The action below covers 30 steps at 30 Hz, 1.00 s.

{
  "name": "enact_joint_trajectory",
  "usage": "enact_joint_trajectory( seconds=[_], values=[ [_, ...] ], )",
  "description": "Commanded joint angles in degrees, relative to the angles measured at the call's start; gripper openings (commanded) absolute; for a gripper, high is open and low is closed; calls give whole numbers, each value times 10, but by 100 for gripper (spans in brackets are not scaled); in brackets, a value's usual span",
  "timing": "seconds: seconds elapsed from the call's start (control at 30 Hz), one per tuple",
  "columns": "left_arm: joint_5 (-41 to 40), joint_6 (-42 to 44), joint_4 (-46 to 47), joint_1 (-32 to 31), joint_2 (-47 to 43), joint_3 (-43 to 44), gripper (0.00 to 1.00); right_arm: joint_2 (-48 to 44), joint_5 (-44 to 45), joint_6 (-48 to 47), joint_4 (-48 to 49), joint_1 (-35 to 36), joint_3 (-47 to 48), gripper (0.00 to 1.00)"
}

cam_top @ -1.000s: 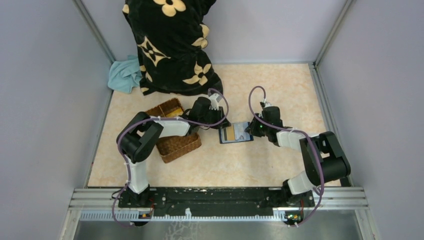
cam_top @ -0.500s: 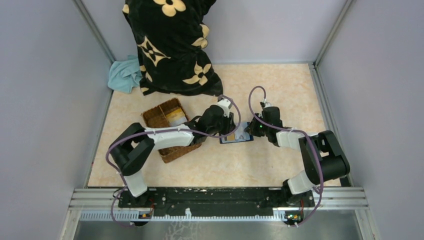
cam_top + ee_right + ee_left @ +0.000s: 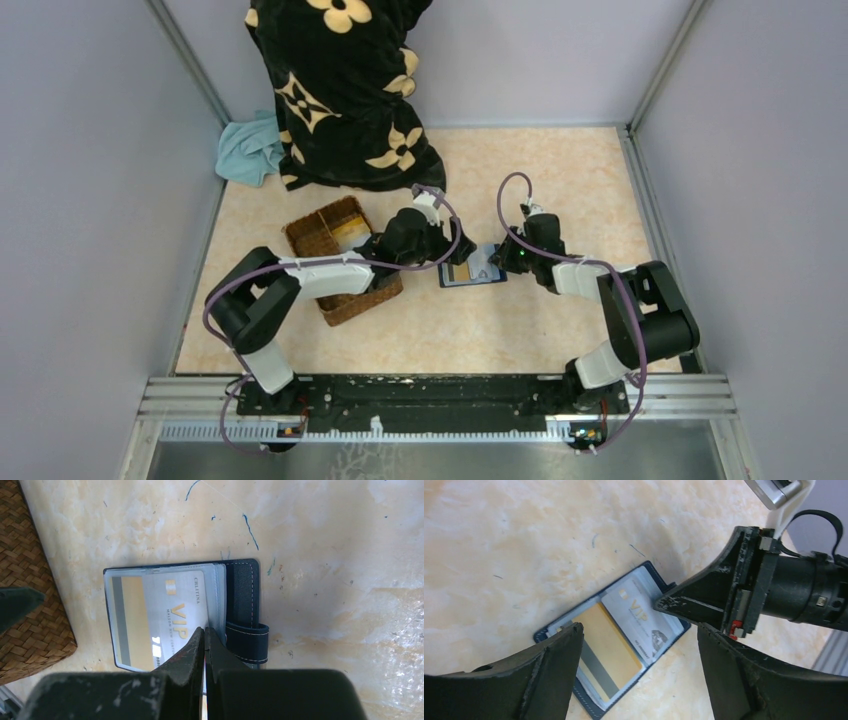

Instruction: Take the credit cards out of the card holder

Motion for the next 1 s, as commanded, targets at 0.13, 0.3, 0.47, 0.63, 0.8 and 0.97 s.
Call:
enact_joint_trajectory(
  seconds=[0.13,0.3,0.47,0.63,0.8,0.97],
  values=[
    [125,-102,70,20,30,-13,75,10,16,-3,-5,-2,-11,0],
    [138,-118,81,22,49,-27,71,10,21,7,-6,-2,-15,0],
    [130,-113,75,23,61,-35,69,23,16,9,-12,-2,-12,0],
    [143,-122,79,23,84,-31,69,25,9,13,-6,-2,-14,0],
    [159,-138,98,26,106,-28,68,25,8,13,-6,-2,-14,0],
    [161,-148,116,30,125,-31,66,25,5,14,-6,-2,-15,0]
  ],
)
